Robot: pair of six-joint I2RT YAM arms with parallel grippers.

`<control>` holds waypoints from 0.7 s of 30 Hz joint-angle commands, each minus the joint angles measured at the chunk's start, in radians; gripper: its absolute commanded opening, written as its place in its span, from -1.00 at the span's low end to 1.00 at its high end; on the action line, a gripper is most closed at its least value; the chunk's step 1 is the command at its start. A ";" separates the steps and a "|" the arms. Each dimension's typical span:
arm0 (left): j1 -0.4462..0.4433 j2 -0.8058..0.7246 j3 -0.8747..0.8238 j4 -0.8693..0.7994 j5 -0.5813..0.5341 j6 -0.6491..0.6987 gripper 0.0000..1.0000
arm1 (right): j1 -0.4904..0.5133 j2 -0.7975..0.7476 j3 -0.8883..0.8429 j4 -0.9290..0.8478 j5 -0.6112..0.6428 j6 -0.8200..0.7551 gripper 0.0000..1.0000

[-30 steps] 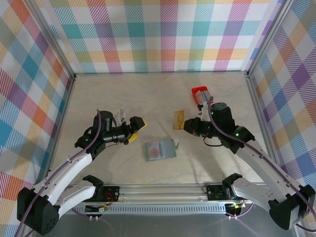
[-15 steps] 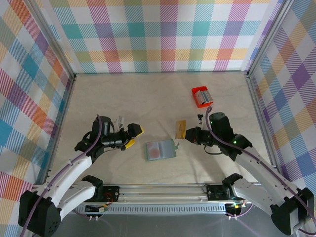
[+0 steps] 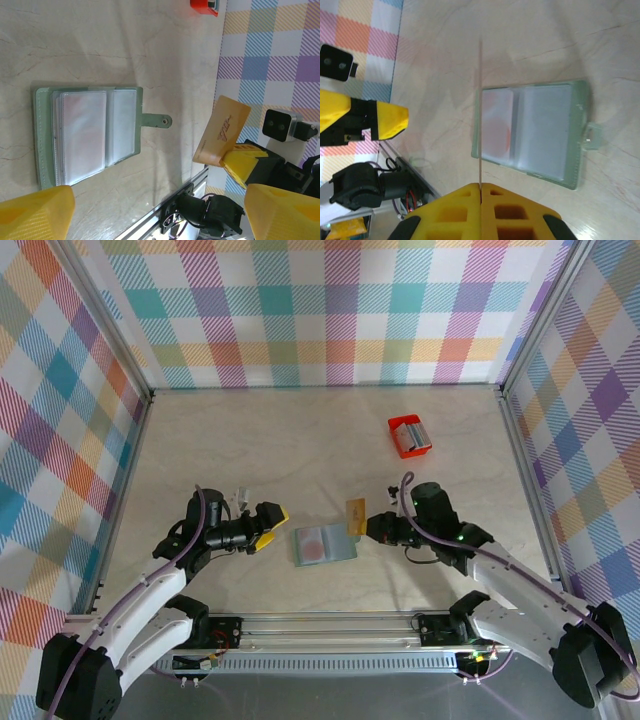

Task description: Put the credit cards into the card holder

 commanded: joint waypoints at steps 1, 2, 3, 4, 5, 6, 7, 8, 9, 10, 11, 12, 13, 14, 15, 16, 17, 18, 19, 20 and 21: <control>0.004 -0.022 -0.021 0.010 0.006 -0.003 0.72 | 0.036 0.023 -0.030 0.107 0.000 0.000 -1.00; 0.001 -0.024 -0.025 0.004 -0.002 -0.005 0.72 | 0.040 0.033 -0.040 0.122 -0.004 0.002 -1.00; -0.001 -0.023 -0.034 0.003 -0.007 -0.012 0.72 | 0.042 0.042 -0.045 0.134 -0.010 0.002 -1.00; -0.005 -0.023 -0.047 0.022 -0.008 -0.027 0.71 | 0.044 0.054 -0.048 0.149 -0.027 -0.003 -1.00; -0.011 -0.023 -0.063 0.055 -0.006 -0.050 0.70 | 0.045 0.068 -0.048 0.166 -0.047 -0.010 -1.00; -0.018 -0.024 -0.077 0.092 -0.009 -0.073 0.70 | 0.046 0.084 -0.045 0.176 -0.061 -0.018 -1.00; -0.028 -0.029 -0.089 0.129 -0.018 -0.097 0.69 | 0.046 0.101 -0.035 0.178 -0.078 -0.035 -1.00; -0.039 -0.036 -0.099 0.155 -0.031 -0.114 0.68 | 0.046 0.119 -0.022 0.166 -0.090 -0.057 -1.00; -0.051 -0.041 -0.103 0.167 -0.046 -0.121 0.68 | 0.046 0.133 -0.005 0.152 -0.094 -0.075 -1.00; -0.063 -0.043 -0.103 0.171 -0.063 -0.122 0.68 | 0.046 0.148 0.010 0.138 -0.098 -0.091 -1.00; -0.072 -0.039 -0.101 0.175 -0.072 -0.121 0.68 | 0.045 0.161 0.022 0.133 -0.100 -0.099 -1.00; -0.079 -0.028 -0.097 0.177 -0.072 -0.121 0.68 | 0.046 0.172 0.025 0.138 -0.104 -0.097 -1.00; -0.084 -0.012 -0.089 0.176 -0.072 -0.118 0.69 | 0.045 0.185 0.024 0.155 -0.109 -0.087 -1.00; -0.093 0.006 -0.084 0.178 -0.073 -0.115 0.69 | 0.045 0.202 0.023 0.170 -0.118 -0.074 -1.00; -0.102 0.017 -0.080 0.179 -0.079 -0.113 0.69 | 0.044 0.220 0.023 0.199 -0.144 -0.076 -1.00; -0.112 0.027 -0.076 0.176 -0.090 -0.112 0.69 | 0.044 0.245 0.025 0.227 -0.184 -0.080 -1.00; -0.119 0.031 -0.075 0.176 -0.104 -0.111 0.69 | 0.044 0.274 0.037 0.238 -0.208 -0.077 -1.00; -0.124 0.032 -0.073 0.165 -0.118 -0.108 0.68 | 0.044 0.302 0.049 0.235 -0.220 -0.080 -1.00; -0.126 0.029 -0.071 0.153 -0.129 -0.102 0.68 | 0.043 0.324 0.057 0.233 -0.223 -0.078 -1.00; -0.127 0.021 -0.071 0.145 -0.145 -0.097 0.68 | 0.039 0.344 0.063 0.230 -0.221 -0.070 -1.00; -0.130 0.011 -0.076 0.141 -0.162 -0.093 0.69 | 0.030 0.363 0.064 0.229 -0.225 -0.059 -1.00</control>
